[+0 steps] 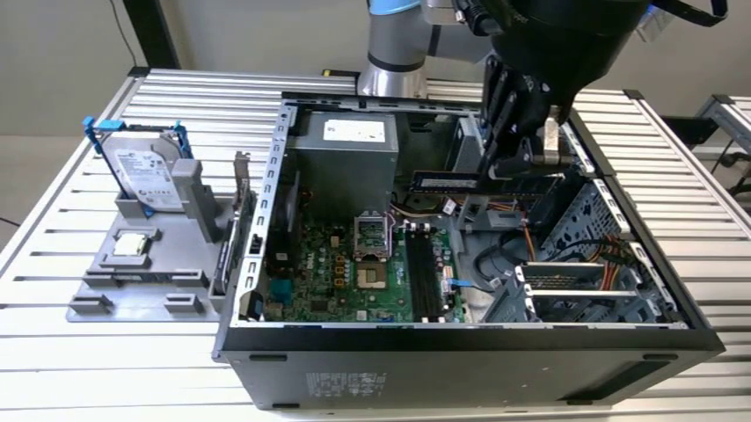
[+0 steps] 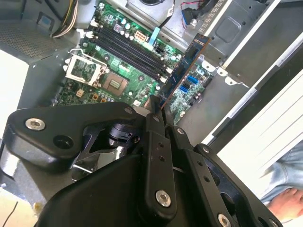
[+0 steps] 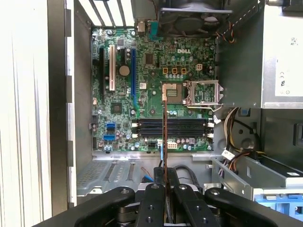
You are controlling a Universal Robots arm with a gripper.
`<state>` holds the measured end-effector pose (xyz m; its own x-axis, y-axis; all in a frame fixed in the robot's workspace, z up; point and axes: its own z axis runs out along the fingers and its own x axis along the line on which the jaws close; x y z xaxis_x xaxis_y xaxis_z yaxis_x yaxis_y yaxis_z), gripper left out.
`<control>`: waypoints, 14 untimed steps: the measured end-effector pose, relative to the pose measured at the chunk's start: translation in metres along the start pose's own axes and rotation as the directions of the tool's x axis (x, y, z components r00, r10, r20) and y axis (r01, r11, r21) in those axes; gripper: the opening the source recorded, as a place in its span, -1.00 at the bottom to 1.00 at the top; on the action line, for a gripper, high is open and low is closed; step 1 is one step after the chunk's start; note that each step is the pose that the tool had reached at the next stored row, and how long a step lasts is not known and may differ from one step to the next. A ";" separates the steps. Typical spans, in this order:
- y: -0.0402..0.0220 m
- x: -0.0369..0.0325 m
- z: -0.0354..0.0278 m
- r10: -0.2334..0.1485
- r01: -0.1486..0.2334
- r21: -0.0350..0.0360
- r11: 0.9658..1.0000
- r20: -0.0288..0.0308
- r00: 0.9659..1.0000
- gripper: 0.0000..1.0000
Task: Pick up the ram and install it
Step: 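Pick up the ram and move it above insertion slot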
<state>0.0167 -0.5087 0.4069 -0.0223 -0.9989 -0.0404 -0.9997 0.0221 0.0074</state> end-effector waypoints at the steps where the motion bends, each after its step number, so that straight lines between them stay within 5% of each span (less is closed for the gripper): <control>1: 0.0001 -0.0015 0.0001 0.000 0.000 0.000 1.000 0.000 1.000 -1.00; 7: 0.0008 -0.0160 0.0013 -0.001 0.001 0.000 1.000 0.000 1.000 -1.00; 14: 0.0010 -0.0244 0.0022 -0.023 0.023 -0.001 1.000 0.002 1.000 -1.00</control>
<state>0.0162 -0.4843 0.4057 0.0009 -0.9991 -0.0422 -1.0000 -0.0013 0.0076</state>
